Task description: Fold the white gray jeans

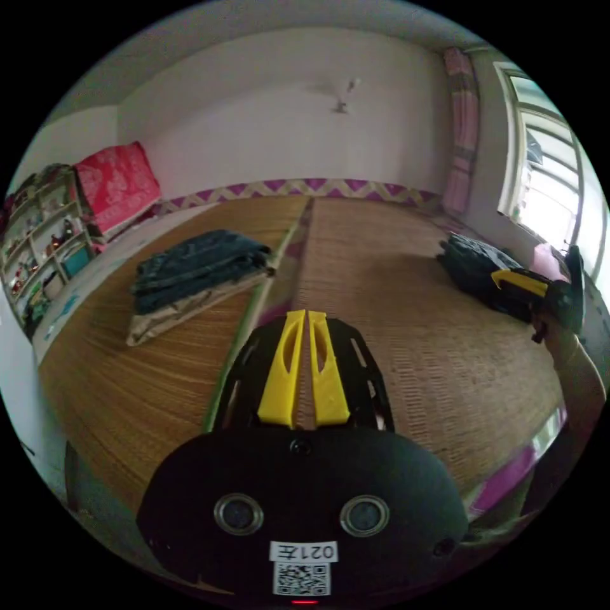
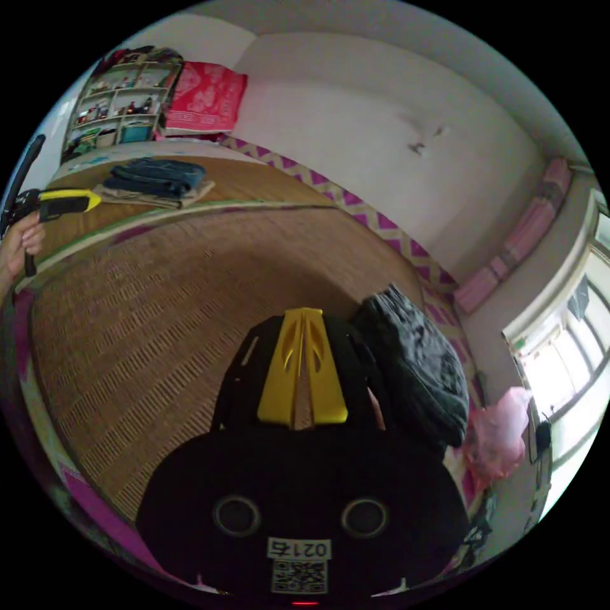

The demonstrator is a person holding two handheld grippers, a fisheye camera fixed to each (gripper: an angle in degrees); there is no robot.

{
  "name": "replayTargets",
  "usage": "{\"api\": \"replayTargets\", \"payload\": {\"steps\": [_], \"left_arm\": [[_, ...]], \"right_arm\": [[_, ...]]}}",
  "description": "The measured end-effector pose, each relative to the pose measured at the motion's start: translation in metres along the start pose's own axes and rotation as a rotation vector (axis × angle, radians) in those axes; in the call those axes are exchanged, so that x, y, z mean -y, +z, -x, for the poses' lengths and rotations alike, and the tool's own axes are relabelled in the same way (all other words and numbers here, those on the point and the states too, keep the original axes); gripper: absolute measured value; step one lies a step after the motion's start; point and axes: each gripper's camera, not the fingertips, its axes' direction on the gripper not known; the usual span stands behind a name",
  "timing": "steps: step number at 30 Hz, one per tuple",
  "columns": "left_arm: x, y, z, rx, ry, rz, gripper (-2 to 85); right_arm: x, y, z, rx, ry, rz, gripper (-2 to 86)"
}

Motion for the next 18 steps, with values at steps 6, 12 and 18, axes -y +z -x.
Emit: {"api": "replayTargets", "payload": {"steps": [6, 12, 18], "left_arm": [[-0.016, 0.022, -0.094, -0.083, 0.068, 0.055, -0.9], [-0.048, 0.048, -0.134, -0.065, 0.029, 0.168, -1.0], [-0.083, 0.065, -0.157, -0.019, -0.005, 0.242, -1.0]], "right_arm": [[-0.008, 0.000, -0.054, -0.133, 0.036, 0.050, 9.9], [0.020, 0.041, -0.055, -0.163, -0.144, 0.107, 12.6], [0.040, 0.090, -0.056, -0.133, -0.220, 0.257, 13.9]]}}
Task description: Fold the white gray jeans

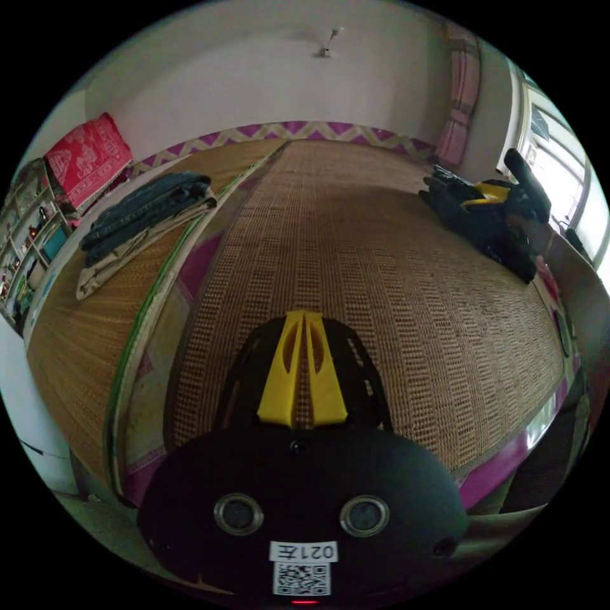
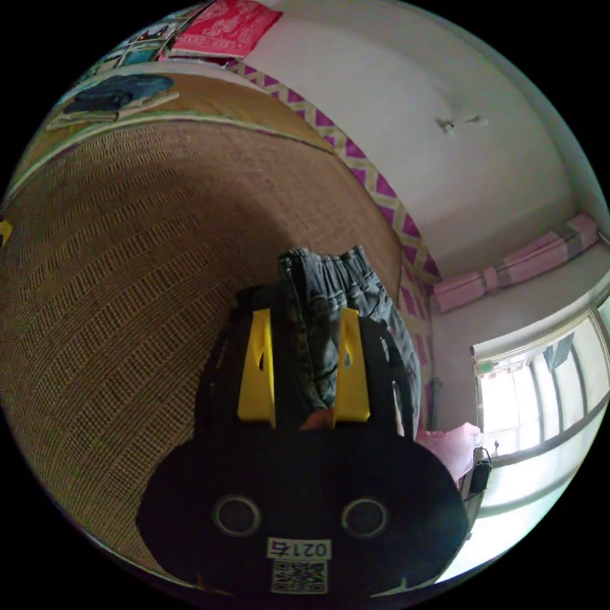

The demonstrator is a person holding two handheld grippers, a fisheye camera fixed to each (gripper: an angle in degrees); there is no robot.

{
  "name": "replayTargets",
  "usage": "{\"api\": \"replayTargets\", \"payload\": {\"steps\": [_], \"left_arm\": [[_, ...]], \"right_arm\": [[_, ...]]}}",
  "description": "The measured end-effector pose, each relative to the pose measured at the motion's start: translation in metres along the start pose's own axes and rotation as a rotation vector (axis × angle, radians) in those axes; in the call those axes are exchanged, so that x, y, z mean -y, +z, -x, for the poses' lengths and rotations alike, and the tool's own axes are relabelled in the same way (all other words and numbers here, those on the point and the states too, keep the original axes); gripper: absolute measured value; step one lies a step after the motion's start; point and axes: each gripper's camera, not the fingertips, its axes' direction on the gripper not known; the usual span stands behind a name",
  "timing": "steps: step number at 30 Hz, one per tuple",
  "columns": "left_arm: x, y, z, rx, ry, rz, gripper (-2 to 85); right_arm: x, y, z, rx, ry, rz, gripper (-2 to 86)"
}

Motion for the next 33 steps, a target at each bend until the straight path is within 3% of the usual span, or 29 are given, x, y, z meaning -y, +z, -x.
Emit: {"api": "replayTargets", "payload": {"steps": [6, 13, 18, 21, 25, 29, 33], "left_arm": [[-0.008, 0.012, -0.012, -0.049, -0.022, 0.058, -1.0], [-0.020, 0.018, -0.039, 0.005, 0.002, 0.086, -1.0], [-0.028, 0.018, -0.043, -0.008, -0.022, 0.082, -1.0], [-0.036, 0.006, -0.038, -0.076, -0.053, 0.040, -1.0], [-0.058, -0.029, -0.016, -0.166, -0.100, -0.007, -1.0], [-0.090, -0.046, 0.008, -0.168, -0.131, 0.007, -1.0], [-0.115, -0.049, 0.021, -0.144, -0.139, 0.043, -1.0]], "right_arm": [[-0.002, 0.007, 0.002, -0.009, 0.021, -0.001, 9.0], [-0.020, -0.050, -0.111, 0.220, 0.431, -0.104, 5.7], [-0.018, -0.143, -0.141, 0.135, 0.362, -0.212, 5.5], [-0.002, -0.202, -0.111, 0.186, 0.260, -0.272, 5.6], [0.029, -0.246, 0.008, 0.353, 0.066, -0.288, 5.7], [0.044, -0.231, 0.188, 0.476, -0.167, -0.250, 4.6], [0.023, -0.207, 0.250, 0.501, -0.128, -0.205, 5.7]]}}
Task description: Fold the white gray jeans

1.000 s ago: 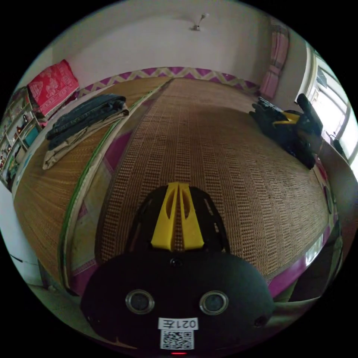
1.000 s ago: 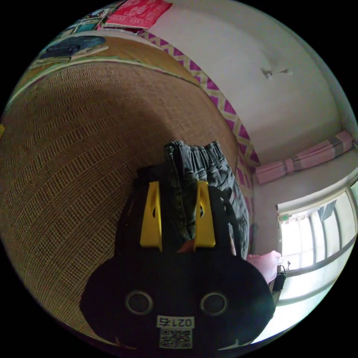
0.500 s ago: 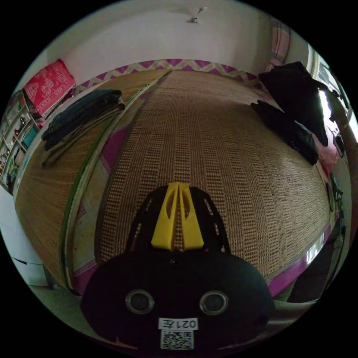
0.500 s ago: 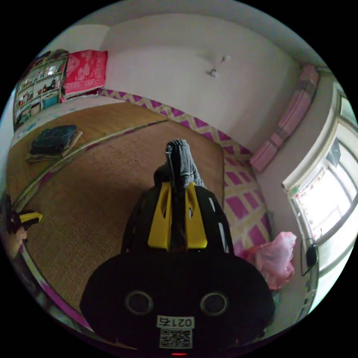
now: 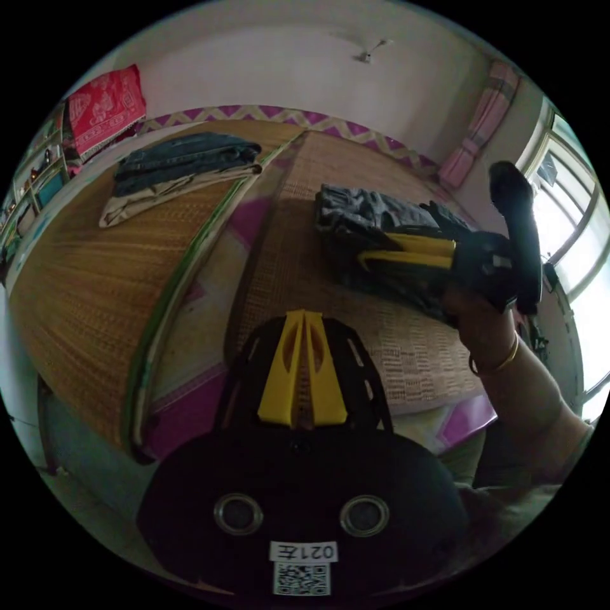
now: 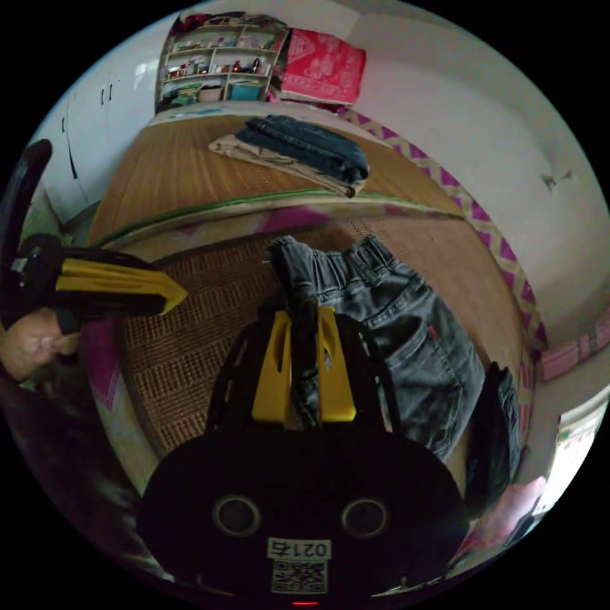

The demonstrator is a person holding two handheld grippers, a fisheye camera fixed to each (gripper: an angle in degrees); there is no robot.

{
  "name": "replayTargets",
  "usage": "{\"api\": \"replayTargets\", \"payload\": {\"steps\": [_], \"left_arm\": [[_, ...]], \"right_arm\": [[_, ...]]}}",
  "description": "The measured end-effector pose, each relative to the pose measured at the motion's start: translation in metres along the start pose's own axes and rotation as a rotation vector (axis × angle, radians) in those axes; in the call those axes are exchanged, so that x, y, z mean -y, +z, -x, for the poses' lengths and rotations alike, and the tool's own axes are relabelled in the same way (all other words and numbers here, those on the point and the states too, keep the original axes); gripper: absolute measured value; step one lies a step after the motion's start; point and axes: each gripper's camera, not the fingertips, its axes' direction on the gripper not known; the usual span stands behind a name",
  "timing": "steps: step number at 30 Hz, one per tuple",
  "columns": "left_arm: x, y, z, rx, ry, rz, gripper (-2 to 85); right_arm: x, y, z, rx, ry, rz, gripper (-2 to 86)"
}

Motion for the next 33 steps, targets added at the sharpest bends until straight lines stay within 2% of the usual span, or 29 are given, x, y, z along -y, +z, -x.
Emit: {"api": "replayTargets", "payload": {"steps": [5, 8, 10, 12, 15, 16, 18, 21, 25, 28, 31, 33], "left_arm": [[-0.021, -0.005, 0.013, -0.029, -0.047, -0.006, -1.0], [-0.026, -0.002, 0.009, -0.054, -0.058, -0.006, -1.0], [-0.029, 0.000, 0.005, -0.064, -0.055, 0.002, -1.0], [-0.031, -0.001, 0.001, -0.068, -0.049, -0.002, -1.0], [-0.036, -0.004, -0.001, -0.067, -0.044, -0.004, -1.0], [-0.037, -0.005, -0.001, -0.068, -0.048, -0.006, -1.0], [-0.037, -0.005, -0.001, -0.079, -0.053, -0.002, -1.0], [-0.035, -0.004, -0.006, -0.091, -0.049, -0.004, -1.0], [-0.029, 0.002, -0.025, -0.088, -0.026, -0.003, -1.0], [-0.024, 0.008, -0.043, -0.100, -0.006, 0.001, -1.0], [-0.019, 0.013, -0.064, -0.109, 0.027, 0.005, -0.9], [-0.016, 0.016, -0.078, -0.112, 0.054, 0.007, -0.9]], "right_arm": [[-0.041, -0.043, -0.012, 0.031, 0.044, -0.091, 12.3], [-0.048, -0.037, -0.010, 0.055, 0.008, -0.056, 13.5], [-0.052, -0.023, -0.008, 0.041, -0.006, -0.013, 12.6], [-0.063, -0.016, -0.014, -0.060, 0.030, -0.029, 8.0], [-0.096, -0.039, -0.066, 0.105, 0.220, -0.158, 5.1], [-0.117, -0.055, -0.099, 0.207, 0.318, -0.227, 4.6], [-0.159, -0.087, -0.150, 0.268, 0.445, -0.343, 4.1], [-0.251, -0.154, -0.230, 0.211, 0.638, -0.505, 3.8], [-0.418, -0.233, -0.327, 0.163, 0.956, -0.690, 3.5], [-0.532, -0.257, -0.366, 0.037, 1.161, -0.690, 3.2], [-0.638, -0.233, -0.388, 0.040, 1.348, -0.654, 3.0], [-0.688, -0.204, -0.394, 0.052, 1.446, -0.564, 2.9]]}}
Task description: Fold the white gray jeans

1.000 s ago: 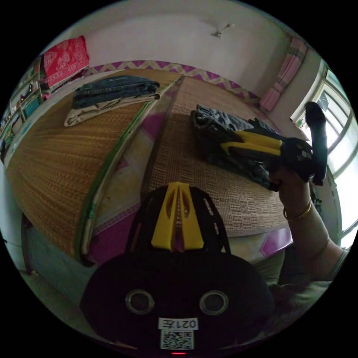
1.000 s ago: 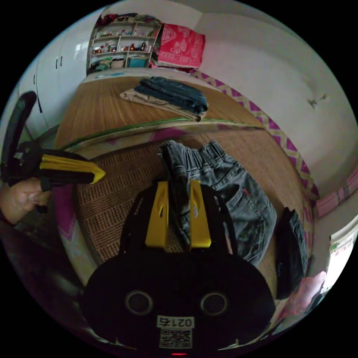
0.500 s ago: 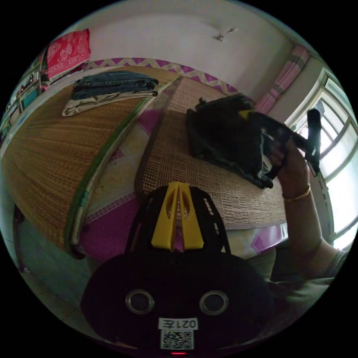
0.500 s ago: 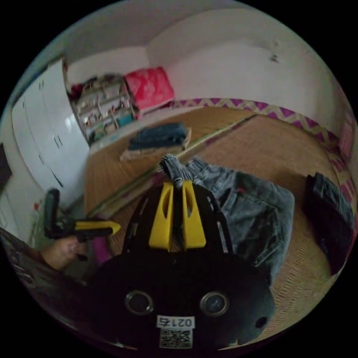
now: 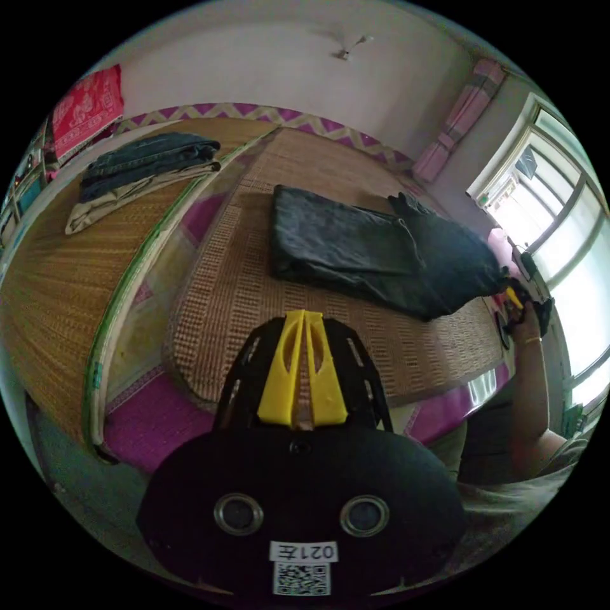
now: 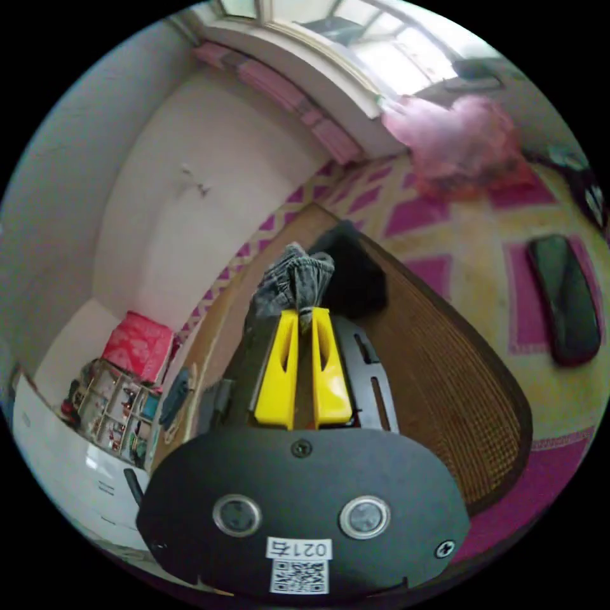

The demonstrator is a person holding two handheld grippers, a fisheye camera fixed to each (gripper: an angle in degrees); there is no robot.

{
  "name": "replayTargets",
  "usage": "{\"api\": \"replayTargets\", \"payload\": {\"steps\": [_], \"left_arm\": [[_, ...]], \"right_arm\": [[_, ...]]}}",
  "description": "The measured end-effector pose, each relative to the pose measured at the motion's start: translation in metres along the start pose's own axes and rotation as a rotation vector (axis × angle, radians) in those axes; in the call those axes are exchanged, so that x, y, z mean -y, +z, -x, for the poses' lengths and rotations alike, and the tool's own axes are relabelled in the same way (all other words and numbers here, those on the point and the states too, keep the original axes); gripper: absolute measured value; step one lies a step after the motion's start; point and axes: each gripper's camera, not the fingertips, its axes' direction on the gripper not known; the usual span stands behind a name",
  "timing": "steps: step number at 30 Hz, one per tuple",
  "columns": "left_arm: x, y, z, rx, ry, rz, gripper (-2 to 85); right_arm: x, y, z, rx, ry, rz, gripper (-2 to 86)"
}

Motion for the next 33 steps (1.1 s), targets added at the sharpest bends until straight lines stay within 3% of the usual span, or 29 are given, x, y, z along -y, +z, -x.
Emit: {"api": "replayTargets", "payload": {"steps": [4, 10, 14, 17, 28, 33], "left_arm": [[0.014, 0.008, -0.040, -0.031, 0.158, -0.027, -0.4], [0.051, 0.035, -0.122, -0.031, 0.468, -0.052, 7.0], [0.069, 0.073, -0.180, 0.025, 0.685, -0.057, 9.5], [0.078, 0.100, -0.205, 0.102, 0.792, -0.043, 10.1], [0.129, 0.130, -0.183, 0.088, 0.750, 0.046, 3.7], [0.163, 0.087, -0.114, -0.075, 0.566, -0.035, 1.5]], "right_arm": [[-0.028, 0.008, -0.098, 0.036, 0.145, 0.092, 3.0], [-0.025, -0.023, -0.131, 0.030, 0.128, 0.092, 6.1], [-0.034, -0.091, -0.117, -0.114, -0.014, -0.123, 8.0], [-0.046, -0.108, -0.095, -0.072, -0.151, -0.126, 7.8], [-0.105, -0.082, -0.056, 0.054, -0.344, 0.065, 7.3], [-0.121, -0.068, -0.035, 0.085, -0.402, 0.127, 6.6]]}}
